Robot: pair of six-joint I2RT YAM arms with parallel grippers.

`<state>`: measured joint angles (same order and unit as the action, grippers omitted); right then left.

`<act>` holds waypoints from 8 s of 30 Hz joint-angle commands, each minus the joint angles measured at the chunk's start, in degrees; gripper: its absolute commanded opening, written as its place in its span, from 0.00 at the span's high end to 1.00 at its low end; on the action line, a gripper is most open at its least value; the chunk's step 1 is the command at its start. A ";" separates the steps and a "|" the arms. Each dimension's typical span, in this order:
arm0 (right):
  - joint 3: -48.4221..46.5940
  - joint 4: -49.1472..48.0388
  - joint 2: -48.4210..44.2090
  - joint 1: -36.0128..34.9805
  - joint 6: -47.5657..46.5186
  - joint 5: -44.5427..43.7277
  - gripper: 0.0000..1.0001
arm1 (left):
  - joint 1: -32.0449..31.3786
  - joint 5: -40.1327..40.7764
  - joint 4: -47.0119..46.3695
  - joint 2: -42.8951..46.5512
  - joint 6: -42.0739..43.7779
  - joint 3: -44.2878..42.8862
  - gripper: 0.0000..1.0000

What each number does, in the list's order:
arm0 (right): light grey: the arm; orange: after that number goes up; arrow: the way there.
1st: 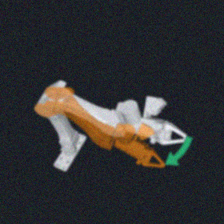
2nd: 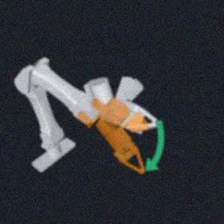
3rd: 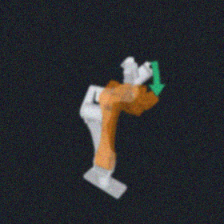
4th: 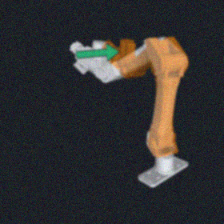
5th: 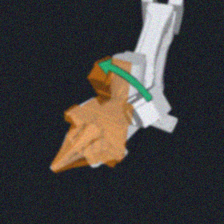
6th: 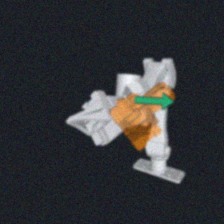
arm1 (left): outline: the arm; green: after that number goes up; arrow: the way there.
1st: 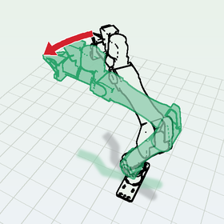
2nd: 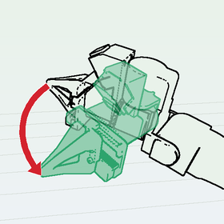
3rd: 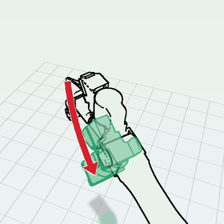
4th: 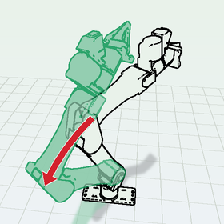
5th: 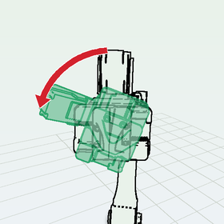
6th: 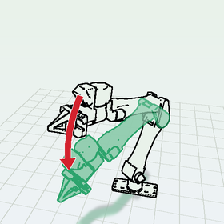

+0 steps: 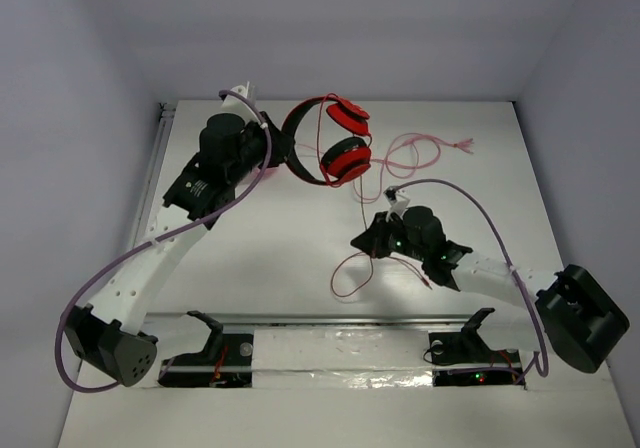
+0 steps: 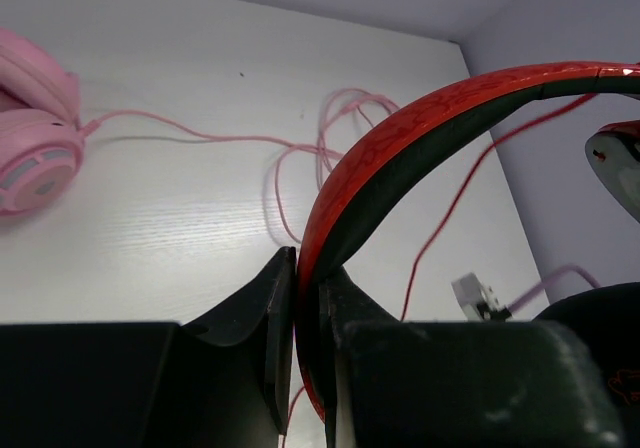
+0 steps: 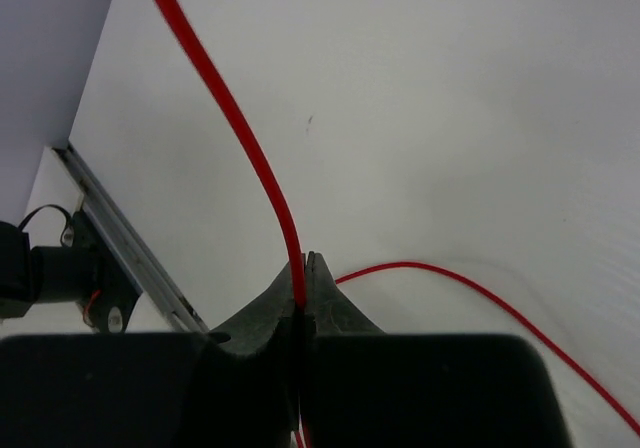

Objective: Wrap the headphones

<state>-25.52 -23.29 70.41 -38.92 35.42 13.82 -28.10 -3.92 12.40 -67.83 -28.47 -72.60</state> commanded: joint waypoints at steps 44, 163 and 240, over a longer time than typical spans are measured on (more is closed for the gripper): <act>-44.79 60.73 -1.77 -21.82 -20.29 -30.07 1.00 | -25.52 26.60 15.97 -5.65 11.76 14.86 1.00; -8.31 5.70 -0.18 -20.23 9.23 -3.63 1.00 | -6.09 39.24 -13.72 -1.42 -2.73 3.69 1.00; -45.24 57.75 0.61 -11.98 -15.12 -42.13 1.00 | -22.62 9.55 12.30 4.11 14.41 16.26 1.00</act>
<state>-71.05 38.89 73.17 -52.71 21.19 -24.60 -51.48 9.65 26.37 -66.89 -14.66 -53.95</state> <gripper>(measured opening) 0.025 0.080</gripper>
